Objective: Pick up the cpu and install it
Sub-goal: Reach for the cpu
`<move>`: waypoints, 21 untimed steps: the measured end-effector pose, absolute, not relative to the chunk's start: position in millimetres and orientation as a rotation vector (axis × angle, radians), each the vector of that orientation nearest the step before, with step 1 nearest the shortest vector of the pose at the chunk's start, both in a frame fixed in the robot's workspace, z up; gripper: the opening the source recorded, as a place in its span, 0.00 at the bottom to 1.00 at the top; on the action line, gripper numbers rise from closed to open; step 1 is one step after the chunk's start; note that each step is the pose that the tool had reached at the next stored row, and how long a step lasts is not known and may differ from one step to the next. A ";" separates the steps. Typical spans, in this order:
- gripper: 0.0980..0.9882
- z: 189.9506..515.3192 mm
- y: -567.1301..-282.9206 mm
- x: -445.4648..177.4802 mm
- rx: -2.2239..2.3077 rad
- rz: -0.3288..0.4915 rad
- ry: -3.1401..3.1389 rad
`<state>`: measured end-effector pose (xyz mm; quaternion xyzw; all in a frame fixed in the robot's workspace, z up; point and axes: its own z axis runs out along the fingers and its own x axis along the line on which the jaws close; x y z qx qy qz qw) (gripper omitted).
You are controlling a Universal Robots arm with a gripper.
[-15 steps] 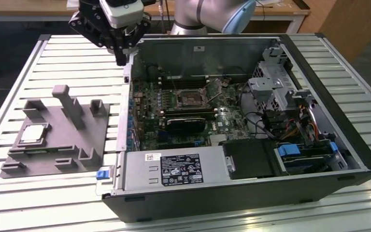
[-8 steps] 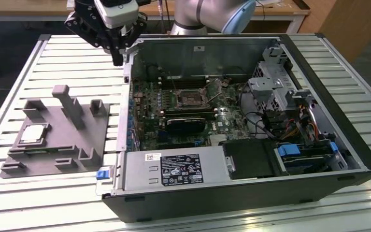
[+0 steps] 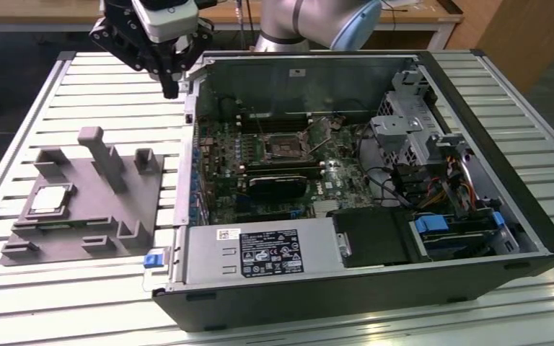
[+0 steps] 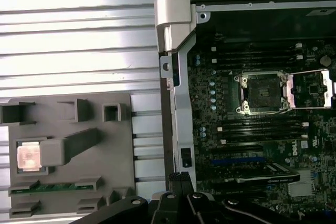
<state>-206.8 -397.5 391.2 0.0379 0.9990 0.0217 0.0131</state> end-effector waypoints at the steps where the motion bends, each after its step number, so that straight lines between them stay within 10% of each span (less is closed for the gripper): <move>1: 0.01 391.1 -397.5 -207.6 0.118 0.068 3.112; 21: 0.01 390.9 -397.5 -223.8 0.118 0.068 3.112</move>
